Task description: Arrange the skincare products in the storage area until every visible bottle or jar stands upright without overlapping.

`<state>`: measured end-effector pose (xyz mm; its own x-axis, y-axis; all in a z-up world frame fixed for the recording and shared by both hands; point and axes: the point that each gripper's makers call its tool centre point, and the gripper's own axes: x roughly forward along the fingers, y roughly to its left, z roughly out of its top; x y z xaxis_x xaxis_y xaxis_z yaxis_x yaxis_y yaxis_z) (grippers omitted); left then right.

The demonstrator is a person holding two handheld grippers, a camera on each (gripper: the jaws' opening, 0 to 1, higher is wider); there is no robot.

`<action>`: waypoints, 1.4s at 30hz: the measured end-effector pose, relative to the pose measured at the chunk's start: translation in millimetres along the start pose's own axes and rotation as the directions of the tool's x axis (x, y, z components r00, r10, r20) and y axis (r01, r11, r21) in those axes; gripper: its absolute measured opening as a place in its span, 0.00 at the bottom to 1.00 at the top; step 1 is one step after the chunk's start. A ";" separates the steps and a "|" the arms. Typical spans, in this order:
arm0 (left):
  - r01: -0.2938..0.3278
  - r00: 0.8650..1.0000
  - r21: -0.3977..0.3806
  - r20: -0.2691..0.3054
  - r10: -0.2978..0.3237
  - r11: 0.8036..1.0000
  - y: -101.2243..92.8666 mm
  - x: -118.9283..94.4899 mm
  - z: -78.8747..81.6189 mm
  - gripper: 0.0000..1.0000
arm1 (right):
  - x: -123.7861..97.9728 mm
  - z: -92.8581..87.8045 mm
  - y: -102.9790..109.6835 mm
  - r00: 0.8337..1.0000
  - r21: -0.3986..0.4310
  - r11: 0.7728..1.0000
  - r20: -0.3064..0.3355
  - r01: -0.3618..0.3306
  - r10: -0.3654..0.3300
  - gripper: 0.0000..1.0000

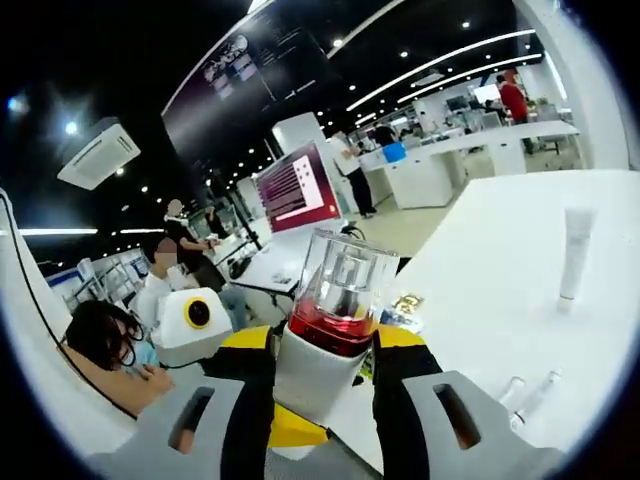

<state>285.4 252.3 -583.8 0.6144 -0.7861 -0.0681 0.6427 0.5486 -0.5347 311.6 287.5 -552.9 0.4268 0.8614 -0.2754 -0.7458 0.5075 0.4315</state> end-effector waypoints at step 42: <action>-0.223 0.838 0.586 -0.294 0.461 0.779 102.6 -36.7 -88.3 0.51 | -38.9 37.6 -60.8 0.981 -0.185 0.964 0.052 0.193 -0.187 0.28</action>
<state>288.4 312.3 -710.6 0.6762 -0.4894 -0.5507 0.6322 0.7693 0.0926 359.6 223.9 -536.1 0.5848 0.7513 -0.3058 -0.7307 0.6516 0.2035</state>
